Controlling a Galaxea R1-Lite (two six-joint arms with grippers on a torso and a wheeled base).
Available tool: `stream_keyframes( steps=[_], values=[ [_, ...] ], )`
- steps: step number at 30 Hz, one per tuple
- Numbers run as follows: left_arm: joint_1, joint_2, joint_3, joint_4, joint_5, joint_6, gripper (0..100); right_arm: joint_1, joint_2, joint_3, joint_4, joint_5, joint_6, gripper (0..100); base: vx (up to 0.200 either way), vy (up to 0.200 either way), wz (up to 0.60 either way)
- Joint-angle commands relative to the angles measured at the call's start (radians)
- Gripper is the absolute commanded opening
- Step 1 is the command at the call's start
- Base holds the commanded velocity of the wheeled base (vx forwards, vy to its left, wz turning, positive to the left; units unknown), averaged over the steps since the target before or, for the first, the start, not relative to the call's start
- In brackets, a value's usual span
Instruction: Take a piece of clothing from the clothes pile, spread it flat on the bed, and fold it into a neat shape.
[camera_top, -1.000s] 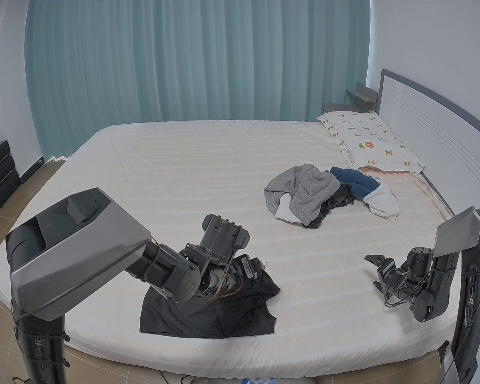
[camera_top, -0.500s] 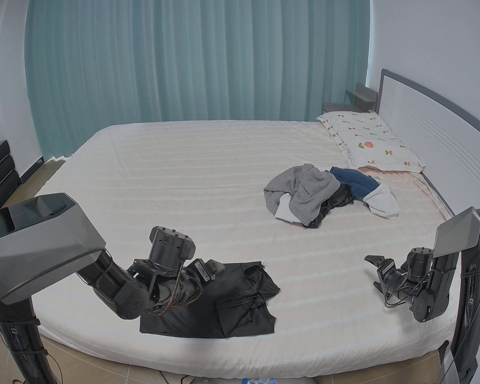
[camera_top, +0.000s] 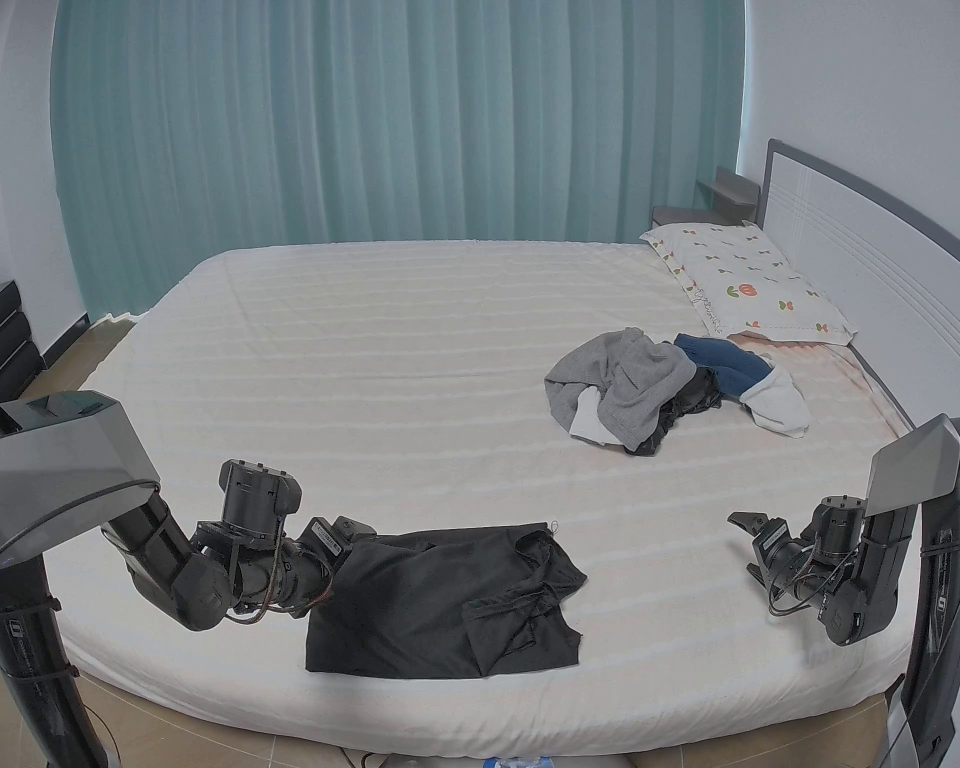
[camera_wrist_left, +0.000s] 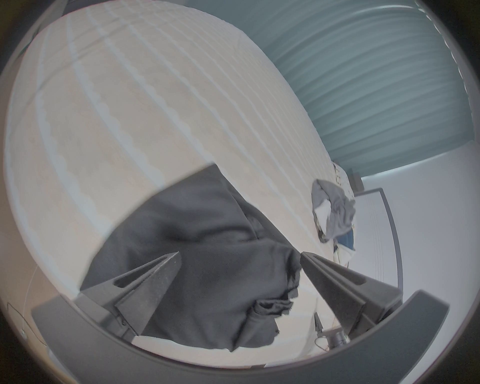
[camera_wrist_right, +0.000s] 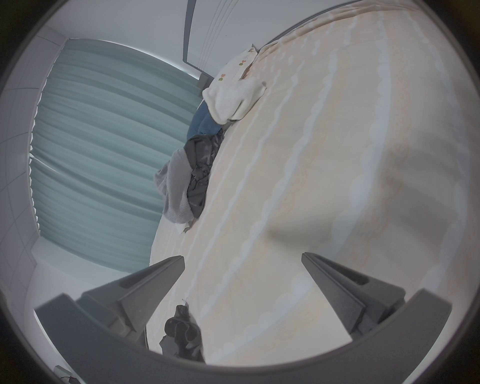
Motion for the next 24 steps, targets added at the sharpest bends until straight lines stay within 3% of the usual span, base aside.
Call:
stream_keyframes(
  steps=[1, 5, 11, 14, 21, 24],
  values=[
    [0.006, 0.001, 0.005, -0.002, 0.0, 0.002, 100, 0.047, -0.023, 0.02, -0.011, -0.022, -0.006, 100, 0.0, 0.2, 0.0],
    [0.006, 0.004, 0.005, -0.002, -0.001, 0.0, 100, 0.102, -0.034, 0.027, -0.011, -0.088, -0.041, 100, 0.0, 0.2, 0.0],
    [0.005, 0.013, 0.024, -0.003, -0.001, 0.007, 100, 0.15, -0.057, 0.058, -0.011, -0.097, -0.043, 100, 0.0, 0.2, 0.0],
    [0.005, 0.011, 0.024, -0.009, -0.001, 0.005, 100, 0.161, -0.063, 0.066, -0.011, -0.097, -0.043, 100, 0.0, 0.0, 0.0],
    [0.005, 0.017, 0.025, -0.028, -0.001, 0.002, 100, 0.306, -0.197, 0.152, -0.009, -0.105, -0.106, 100, 0.0, 0.0, 0.0],
    [0.005, 0.019, 0.027, -0.028, -0.003, 0.005, 100, 0.389, -0.192, 0.152, -0.004, -0.168, -0.135, 100, 0.0, 0.0, 0.0]
  ],
)
